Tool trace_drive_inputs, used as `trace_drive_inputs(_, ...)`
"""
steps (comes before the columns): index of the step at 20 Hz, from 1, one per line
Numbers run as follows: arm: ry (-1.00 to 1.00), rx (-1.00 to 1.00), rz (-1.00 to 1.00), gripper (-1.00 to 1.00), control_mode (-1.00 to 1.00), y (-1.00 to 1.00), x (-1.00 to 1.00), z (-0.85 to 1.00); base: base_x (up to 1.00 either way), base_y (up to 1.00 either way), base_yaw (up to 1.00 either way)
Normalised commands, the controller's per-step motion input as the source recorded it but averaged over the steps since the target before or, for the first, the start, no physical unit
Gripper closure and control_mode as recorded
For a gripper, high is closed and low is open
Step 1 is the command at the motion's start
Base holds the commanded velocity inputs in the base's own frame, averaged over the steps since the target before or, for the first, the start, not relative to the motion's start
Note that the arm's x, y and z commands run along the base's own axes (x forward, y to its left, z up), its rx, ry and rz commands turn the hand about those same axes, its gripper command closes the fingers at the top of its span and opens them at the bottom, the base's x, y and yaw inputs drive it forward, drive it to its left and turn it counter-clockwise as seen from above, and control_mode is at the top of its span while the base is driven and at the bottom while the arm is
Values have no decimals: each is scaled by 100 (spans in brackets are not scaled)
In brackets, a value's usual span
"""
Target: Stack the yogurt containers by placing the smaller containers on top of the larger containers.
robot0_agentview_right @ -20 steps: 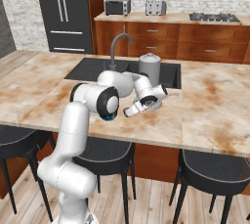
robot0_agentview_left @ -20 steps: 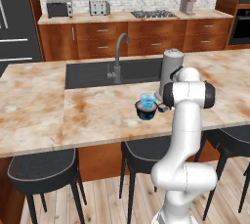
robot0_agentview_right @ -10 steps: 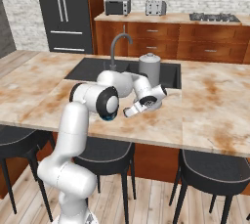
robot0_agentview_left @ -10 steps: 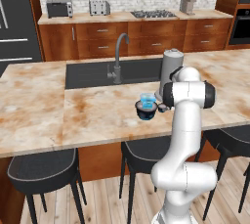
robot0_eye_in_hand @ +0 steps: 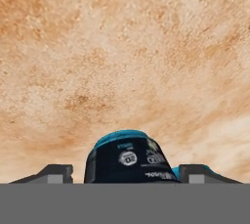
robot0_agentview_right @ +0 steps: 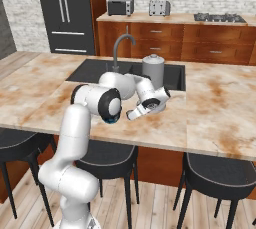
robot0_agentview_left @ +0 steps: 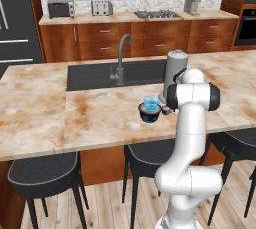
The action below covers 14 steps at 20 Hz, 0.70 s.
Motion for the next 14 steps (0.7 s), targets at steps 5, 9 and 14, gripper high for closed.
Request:
trace_drive_inputs(5,-1,0,0,100,-100,1,1,-1,0,0,0)
trace_drive_inputs(9,0,0,0,100,-100,0,0,0,0,0,0)
trace_drive_inputs(14,-1,0,0,100,-100,0,-4,1,0,0,0)
